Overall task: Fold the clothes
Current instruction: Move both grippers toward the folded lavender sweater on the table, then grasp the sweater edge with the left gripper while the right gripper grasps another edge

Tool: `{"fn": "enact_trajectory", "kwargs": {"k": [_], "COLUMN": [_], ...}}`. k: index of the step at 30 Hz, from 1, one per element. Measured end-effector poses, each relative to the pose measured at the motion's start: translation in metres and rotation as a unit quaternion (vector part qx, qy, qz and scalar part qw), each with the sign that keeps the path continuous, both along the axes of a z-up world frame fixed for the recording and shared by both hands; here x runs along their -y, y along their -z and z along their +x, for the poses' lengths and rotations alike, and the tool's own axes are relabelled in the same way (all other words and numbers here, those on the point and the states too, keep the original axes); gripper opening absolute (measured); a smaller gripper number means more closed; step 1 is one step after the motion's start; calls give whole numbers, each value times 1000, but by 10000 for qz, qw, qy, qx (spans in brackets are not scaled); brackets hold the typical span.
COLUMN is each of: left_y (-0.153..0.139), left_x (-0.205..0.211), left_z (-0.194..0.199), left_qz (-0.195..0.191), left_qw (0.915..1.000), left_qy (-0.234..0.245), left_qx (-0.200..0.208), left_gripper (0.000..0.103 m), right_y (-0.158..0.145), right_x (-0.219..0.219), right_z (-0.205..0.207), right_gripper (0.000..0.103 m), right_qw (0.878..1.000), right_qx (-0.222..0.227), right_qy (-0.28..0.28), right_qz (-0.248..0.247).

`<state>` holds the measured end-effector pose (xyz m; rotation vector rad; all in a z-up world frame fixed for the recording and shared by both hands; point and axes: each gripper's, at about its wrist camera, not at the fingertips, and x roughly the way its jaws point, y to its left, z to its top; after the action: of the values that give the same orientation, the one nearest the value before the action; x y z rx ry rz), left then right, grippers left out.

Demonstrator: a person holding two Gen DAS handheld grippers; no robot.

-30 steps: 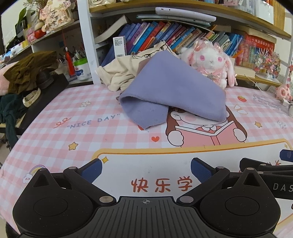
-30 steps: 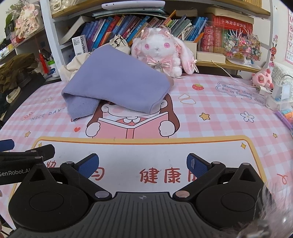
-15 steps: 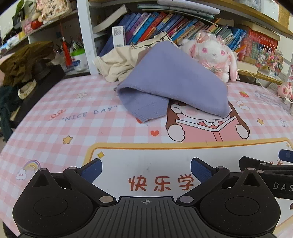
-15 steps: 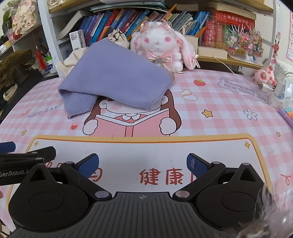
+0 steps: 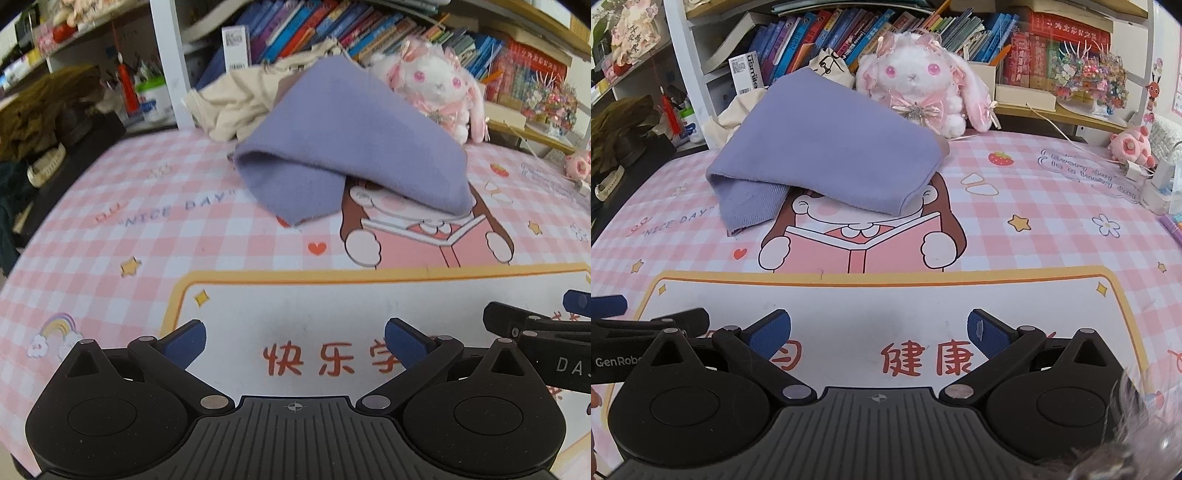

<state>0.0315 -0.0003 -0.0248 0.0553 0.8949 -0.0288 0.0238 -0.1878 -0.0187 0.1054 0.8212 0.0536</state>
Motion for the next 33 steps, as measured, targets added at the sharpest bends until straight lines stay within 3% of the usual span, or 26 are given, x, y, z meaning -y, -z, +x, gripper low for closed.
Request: {"fn": "enact_trajectory", "kwargs": {"k": [3,9,13,15,18,24,30,33], "left_y": [5,8,11,11,7,3,4,10], "left_x": [-1,3,-5,-8,-12,-18,-17,-10], "left_z": [2,6,23,34,50,89,121,132], "left_qz": [-34,243,-25,-13,305,1032,1364,1686], "left_qw": [9999,9994,9996,9996,9974,9842,9727,9626], "left_qy": [31,250,266,246,379,774,1078,1389], "left_qx": [-126,71,47,134,534,1214,1539,1603], "left_gripper": [103,103,103,103,103,103,103,94], "right_y": [4,8,10,10,10,9,6,5], "right_x": [1,1,0,-1,-4,-7,-1,0], "right_z": [2,9,18,23,32,44,49,55], "right_gripper": [103,103,102,101,97,97,97,97], "right_qw": [9999,9993,9987,9985,9982,9977,9953,9945], "right_qx": [-79,-182,-188,-135,-128,-358,-331,-497], "right_qy": [64,189,350,450,536,553,847,821], "right_qz": [77,280,333,296,225,166,345,423]}}
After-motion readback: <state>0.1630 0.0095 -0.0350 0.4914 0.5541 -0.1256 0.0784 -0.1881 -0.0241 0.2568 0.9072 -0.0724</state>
